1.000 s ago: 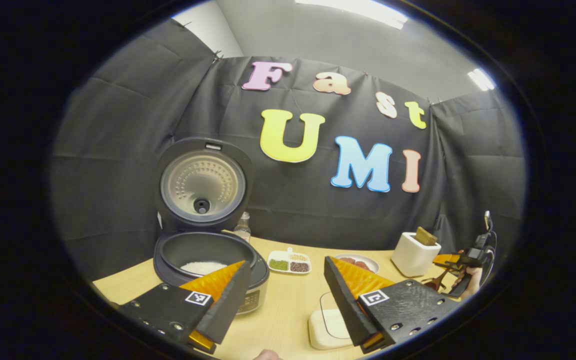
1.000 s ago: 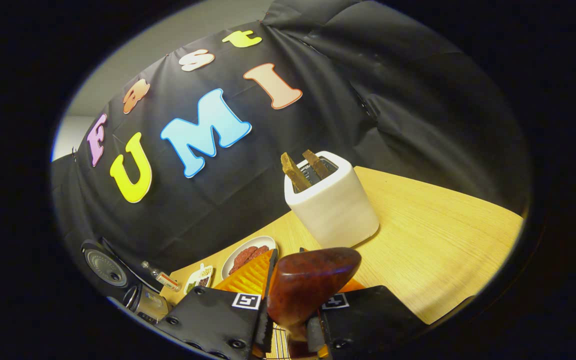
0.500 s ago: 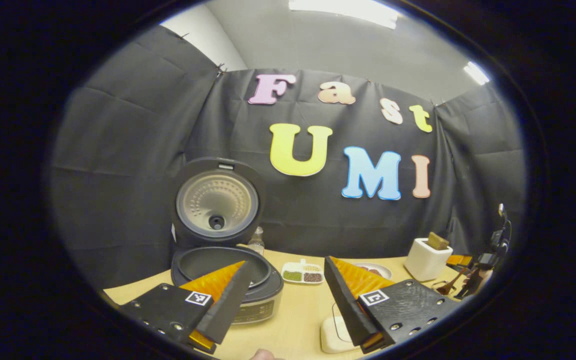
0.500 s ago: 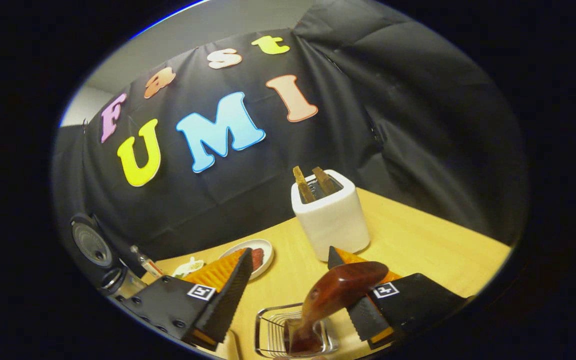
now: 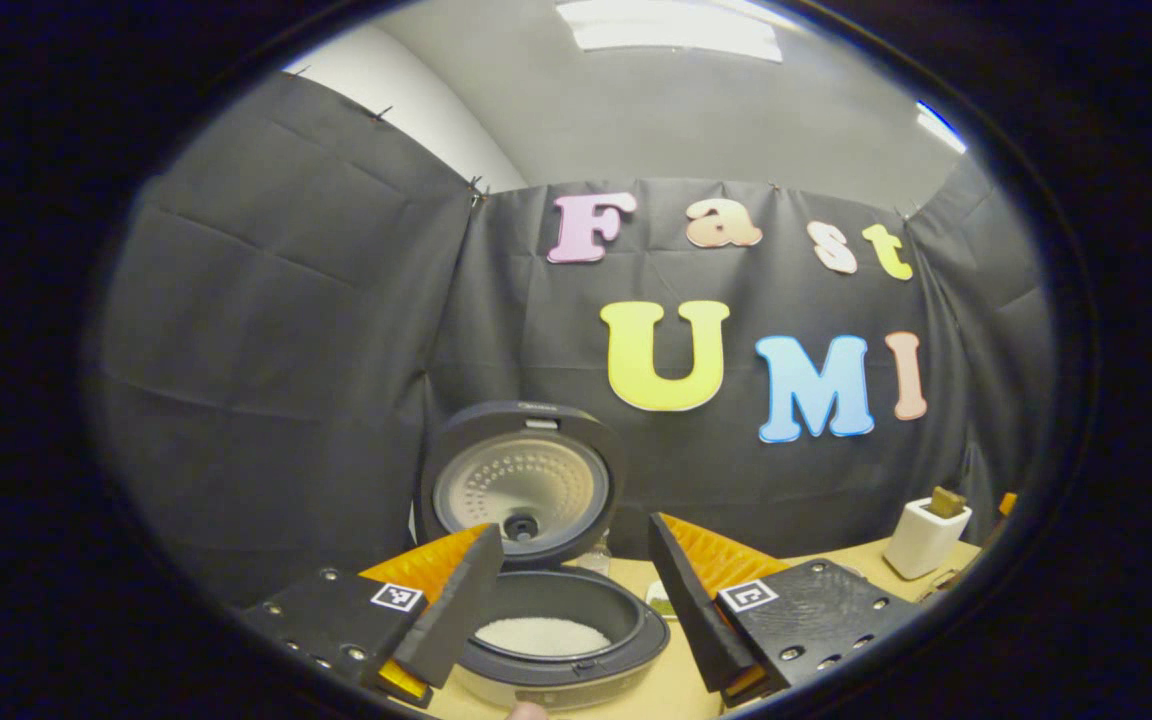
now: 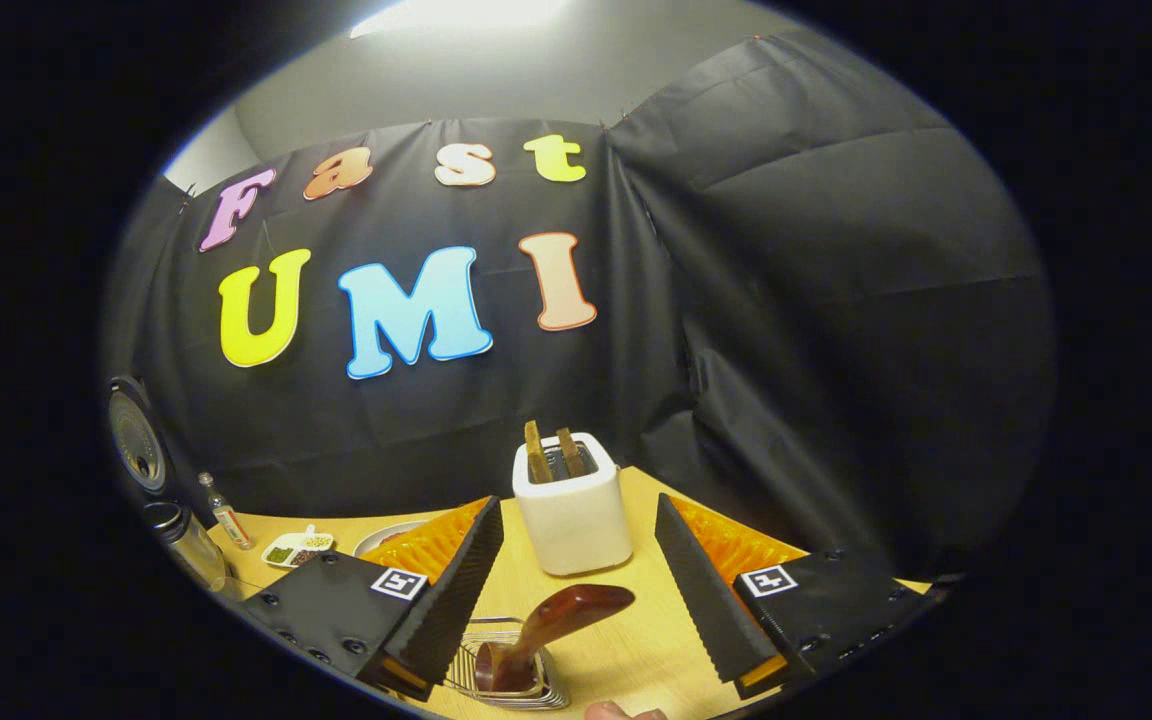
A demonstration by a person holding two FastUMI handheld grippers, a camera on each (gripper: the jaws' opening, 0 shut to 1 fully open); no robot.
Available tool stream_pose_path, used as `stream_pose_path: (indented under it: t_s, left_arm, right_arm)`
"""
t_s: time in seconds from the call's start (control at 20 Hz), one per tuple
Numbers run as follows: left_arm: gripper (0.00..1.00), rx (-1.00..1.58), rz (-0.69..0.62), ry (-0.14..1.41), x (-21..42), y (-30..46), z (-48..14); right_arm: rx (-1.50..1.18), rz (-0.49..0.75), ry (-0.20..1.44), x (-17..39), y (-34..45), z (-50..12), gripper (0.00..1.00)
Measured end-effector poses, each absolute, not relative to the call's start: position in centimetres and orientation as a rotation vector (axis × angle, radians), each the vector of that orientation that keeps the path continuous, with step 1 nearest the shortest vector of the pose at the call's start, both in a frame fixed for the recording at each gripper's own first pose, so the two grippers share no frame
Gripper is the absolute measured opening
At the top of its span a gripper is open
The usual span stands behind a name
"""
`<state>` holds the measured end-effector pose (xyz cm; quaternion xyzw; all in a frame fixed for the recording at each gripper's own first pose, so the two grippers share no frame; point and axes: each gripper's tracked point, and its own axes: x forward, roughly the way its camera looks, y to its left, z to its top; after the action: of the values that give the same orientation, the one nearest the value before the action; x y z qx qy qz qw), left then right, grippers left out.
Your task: Close the left gripper, press the button to open the rice cooker; take a wooden spoon from the chopstick holder with the right hand, scoop a spoonful of rice and pour it into the rice cooker, then put the wooden spoon back into the chopstick holder.
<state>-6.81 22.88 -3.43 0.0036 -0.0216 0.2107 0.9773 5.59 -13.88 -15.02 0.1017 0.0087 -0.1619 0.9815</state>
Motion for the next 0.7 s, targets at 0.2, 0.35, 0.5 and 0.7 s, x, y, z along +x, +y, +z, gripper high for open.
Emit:
stream_pose_path:
  t_s: [0.2,0.35,0.5,0.7]
  left_arm:
    - [0.88,0.035,0.41,-0.058,-3.4,25.6,-0.4]
    - [0.88,0.062,0.404,-0.049,-0.9,27.6,1.4]
    - [0.87,0.103,0.431,-0.048,1.4,30.1,3.6]
    - [0.88,0.061,0.411,-0.018,4.8,31.7,4.7]
  right_arm:
    - [0.205,-0.271,-0.034,4.0,-12.4,-13.7,0.98]
    - [0.137,-0.276,-0.036,3.3,-11.4,-14.1,0.98]
    - [0.115,-0.215,-0.055,2.7,-8.7,-13.5,0.98]
    - [0.05,-0.161,-0.087,1.5,-5.9,-12.0,0.98]
